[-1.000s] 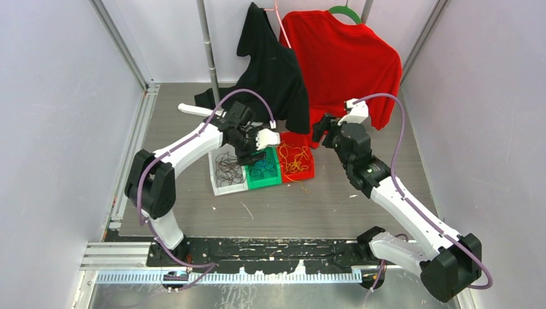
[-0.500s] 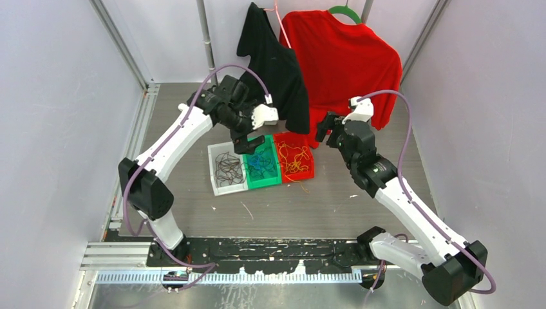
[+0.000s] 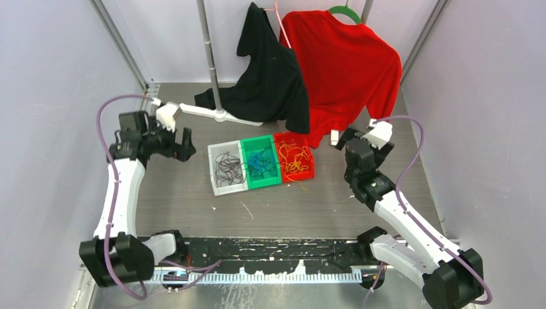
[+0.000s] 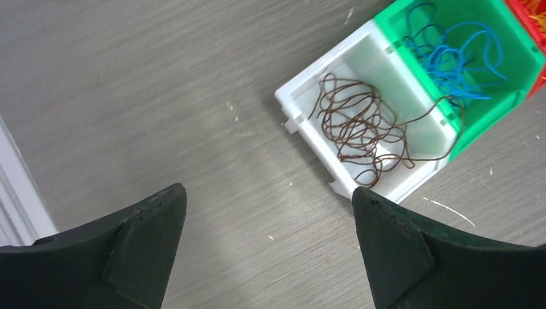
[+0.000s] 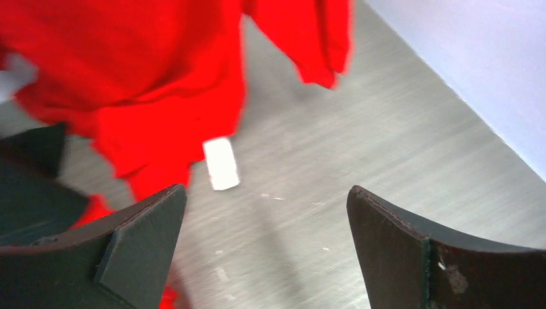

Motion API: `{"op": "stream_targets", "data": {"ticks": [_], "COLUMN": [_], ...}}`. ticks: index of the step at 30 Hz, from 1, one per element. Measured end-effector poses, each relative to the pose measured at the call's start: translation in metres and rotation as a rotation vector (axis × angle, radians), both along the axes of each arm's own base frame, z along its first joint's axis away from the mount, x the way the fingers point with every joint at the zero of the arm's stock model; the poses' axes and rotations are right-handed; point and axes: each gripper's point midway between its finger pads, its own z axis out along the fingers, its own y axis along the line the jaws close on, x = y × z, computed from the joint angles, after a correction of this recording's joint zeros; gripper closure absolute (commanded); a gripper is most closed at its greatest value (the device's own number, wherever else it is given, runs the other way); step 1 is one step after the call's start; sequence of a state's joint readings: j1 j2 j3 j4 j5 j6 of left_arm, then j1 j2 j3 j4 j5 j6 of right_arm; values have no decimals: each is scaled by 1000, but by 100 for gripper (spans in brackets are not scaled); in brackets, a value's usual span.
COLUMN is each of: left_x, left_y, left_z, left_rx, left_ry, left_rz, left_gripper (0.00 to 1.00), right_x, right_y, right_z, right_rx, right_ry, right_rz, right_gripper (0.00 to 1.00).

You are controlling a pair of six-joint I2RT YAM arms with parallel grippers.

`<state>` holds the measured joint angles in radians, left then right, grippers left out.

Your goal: Untangle the cables

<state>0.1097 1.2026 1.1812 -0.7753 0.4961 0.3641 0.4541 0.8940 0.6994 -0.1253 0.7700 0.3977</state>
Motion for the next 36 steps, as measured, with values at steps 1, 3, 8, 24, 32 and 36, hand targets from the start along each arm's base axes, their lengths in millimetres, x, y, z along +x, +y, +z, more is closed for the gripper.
{"op": "stream_targets", "data": {"ticks": [1, 3, 8, 24, 32, 36], "left_x": [-6, -10, -5, 22, 49, 48], "left_y": [9, 19, 34, 43, 48, 17], "left_z": [-11, -29, -92, -177, -149, -170], "left_rx": [-21, -49, -103, -197, -217, -205], "left_ry": [-9, -8, 60, -127, -289, -344], "left_rz": [57, 124, 246, 395, 453, 377], "left_gripper": [0, 0, 0, 1, 0, 1], "right_x": [-4, -11, -21, 8, 36, 43], "right_y": [-10, -28, -66, -128, -104, -87], "right_z": [-14, -39, -89, -147, -168, -180], "right_rx": [-23, -83, -222, -167, -128, -140], "right_ry": [9, 14, 68, 98, 110, 132], "right_rz": [-46, -122, -268, -443, -220, -113], "right_gripper": [0, 0, 0, 0, 0, 0]}}
